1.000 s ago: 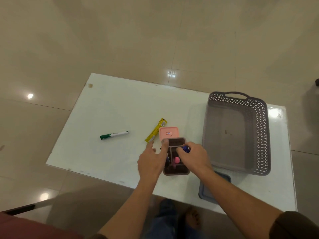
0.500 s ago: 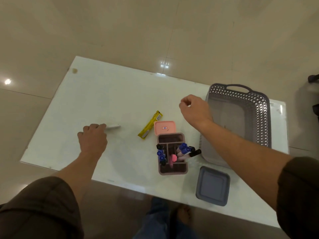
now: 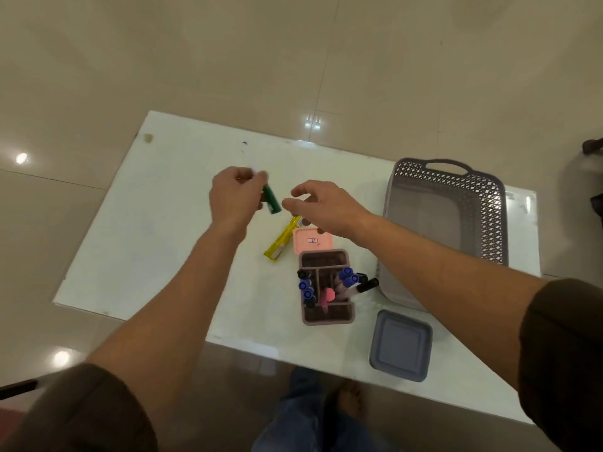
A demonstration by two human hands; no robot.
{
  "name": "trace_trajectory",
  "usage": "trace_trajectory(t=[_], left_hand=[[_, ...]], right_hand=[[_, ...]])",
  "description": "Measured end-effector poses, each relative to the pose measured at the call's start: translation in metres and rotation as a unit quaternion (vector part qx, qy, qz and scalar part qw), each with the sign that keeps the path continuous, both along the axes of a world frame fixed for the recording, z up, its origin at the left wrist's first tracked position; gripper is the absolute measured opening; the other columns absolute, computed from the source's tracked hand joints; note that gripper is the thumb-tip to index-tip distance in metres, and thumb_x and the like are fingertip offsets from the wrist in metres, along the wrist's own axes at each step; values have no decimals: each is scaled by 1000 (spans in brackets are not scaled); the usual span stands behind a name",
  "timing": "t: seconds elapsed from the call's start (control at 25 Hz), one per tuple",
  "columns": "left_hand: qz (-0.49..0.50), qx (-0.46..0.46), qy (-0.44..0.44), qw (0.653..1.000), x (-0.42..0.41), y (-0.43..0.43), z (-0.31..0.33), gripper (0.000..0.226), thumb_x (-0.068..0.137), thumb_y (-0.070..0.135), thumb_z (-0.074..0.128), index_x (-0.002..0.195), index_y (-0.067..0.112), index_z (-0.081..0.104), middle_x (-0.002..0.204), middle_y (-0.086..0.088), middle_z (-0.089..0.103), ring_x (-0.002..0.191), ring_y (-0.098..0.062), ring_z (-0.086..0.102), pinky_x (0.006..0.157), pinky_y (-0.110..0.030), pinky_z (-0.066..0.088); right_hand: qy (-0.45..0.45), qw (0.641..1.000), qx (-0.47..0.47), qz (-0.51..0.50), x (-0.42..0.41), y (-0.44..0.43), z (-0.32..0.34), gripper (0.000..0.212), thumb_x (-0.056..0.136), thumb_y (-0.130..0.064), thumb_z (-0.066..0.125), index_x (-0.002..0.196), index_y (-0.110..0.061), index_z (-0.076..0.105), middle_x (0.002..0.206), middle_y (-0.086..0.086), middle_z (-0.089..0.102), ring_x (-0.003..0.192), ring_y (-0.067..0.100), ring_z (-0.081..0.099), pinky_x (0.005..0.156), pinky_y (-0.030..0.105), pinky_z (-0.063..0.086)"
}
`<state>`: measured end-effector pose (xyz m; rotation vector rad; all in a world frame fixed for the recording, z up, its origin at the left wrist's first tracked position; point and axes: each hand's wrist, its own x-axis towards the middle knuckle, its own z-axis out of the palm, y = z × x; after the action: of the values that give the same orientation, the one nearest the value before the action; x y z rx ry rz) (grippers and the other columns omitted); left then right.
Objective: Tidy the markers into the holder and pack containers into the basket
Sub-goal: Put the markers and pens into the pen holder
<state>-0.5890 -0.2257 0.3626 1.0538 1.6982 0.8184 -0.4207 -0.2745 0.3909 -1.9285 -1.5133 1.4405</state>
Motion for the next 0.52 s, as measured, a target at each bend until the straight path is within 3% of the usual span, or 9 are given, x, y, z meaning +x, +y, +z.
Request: trace_trajectory(t=[0.08,0.16,0.24,0.32,0.4,0.52], left_hand=[[-14,-62,-114,991,35,-10,32,18,84,18,73,94,3,69,87,-11,73,66,-20,74,59,-28,58],[-38,-123,-130,983,54,-27,48,17,85,16,74,91,1,69,83,-11,73,55,-15,70,51,-23,54],[-70,-165,-90,980,57,-42,47,22,84,22,74,91,2,68,83,-8,73,55,-16,69,49,-23,51],[-98,-165,0,981,53,-53,39,34,79,38,71,86,6,66,83,-8,72,63,-24,69,60,-30,52],[-116,-154,80,978,47,-65,34,42,73,50,61,75,8,59,78,-9,68,72,-30,68,69,-35,53],[-153,-141,145,967,42,-79,28,34,75,43,57,67,10,55,71,-10,67,73,-31,67,69,-37,53]], right_hand=[[1,1000,-1,0,1,-8,25,28,99,-33,58,117,-13,65,90,2,76,72,16,71,54,27,53],[-65,998,7,1,10,-20,48,23,98,-23,55,106,-7,70,82,6,76,63,18,68,47,26,48],[-146,989,7,22,21,-35,66,22,93,-21,58,100,-6,73,83,9,76,72,23,71,58,32,57],[-201,978,-8,55,27,-53,76,20,87,-22,62,92,-6,73,82,8,74,79,24,70,69,36,59],[-241,965,-34,98,26,-69,76,17,85,-25,66,78,-9,65,76,5,67,72,23,64,58,31,51],[-283,949,-44,130,17,-81,63,28,84,-27,68,69,-17,47,72,3,55,67,23,54,52,28,39]])
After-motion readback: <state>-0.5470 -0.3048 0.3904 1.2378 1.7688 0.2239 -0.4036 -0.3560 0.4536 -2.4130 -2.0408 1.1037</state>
